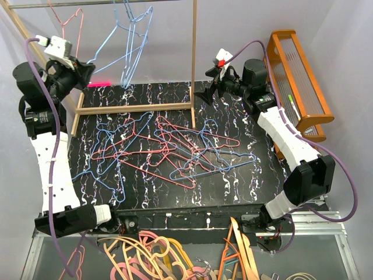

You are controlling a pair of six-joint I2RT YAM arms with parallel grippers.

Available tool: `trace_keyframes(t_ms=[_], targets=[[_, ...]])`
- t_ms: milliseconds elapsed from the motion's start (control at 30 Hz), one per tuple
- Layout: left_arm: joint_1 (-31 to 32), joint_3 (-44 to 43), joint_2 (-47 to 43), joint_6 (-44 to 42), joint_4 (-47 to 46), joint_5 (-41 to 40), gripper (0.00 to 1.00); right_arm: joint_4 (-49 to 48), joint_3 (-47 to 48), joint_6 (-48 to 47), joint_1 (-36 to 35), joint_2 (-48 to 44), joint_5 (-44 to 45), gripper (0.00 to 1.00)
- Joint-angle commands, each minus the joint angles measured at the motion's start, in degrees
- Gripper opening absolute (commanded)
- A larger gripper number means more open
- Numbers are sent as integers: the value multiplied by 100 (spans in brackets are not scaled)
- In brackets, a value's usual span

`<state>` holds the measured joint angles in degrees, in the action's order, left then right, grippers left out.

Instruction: Organize the hangers

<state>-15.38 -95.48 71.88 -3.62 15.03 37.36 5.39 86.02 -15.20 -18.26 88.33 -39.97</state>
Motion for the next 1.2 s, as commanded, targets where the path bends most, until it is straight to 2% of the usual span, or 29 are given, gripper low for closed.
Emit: trace_keyframes(t_ms=[0,133,167,233,333,367,400,500,567,633,667,700,833,967,1167], targets=[[636,90,-220,-62,-100,634,0,-223,31,-110,-13,-157,128,98],[900,150,-146,70,-108,954,0,-119,-27,-156,-10,-152,121,98],[916,144,-107,108,-87,1010,6,-61,-32,-193,-11,-139,116,98],[918,186,-90,197,-64,803,34,165,-39,-354,-10,-120,145,99],[922,331,-192,33,326,-115,80,635,4,-505,2,-54,496,98],[915,385,-230,-52,532,-449,91,842,3,-525,36,-34,544,98],[897,460,-268,-93,687,-790,95,1037,3,-555,90,-17,461,98],[447,872,-540,9,1013,-1267,97,1841,86,-711,156,119,442,96],[62,1177,-697,30,1338,-1299,97,2185,1,-787,156,215,720,80],[-117,1490,-863,-129,1732,-1290,97,2227,-286,-811,152,209,1122,53],[-149,1662,-962,-260,1917,-1244,97,2222,-442,-897,156,198,1293,44],[-157,1829,-1104,-332,2055,-1180,97,2244,-555,-976,158,224,1446,42],[-159,2527,-1625,-534,2332,-924,97,2543,-641,-1281,152,668,1980,54],[-159,2797,-1838,-708,2585,-610,97,2487,-896,-1689,85,982,1930,55],[-159,2874,-1872,-954,2797,-430,97,2752,-779,-2182,77,1629,1567,54]])
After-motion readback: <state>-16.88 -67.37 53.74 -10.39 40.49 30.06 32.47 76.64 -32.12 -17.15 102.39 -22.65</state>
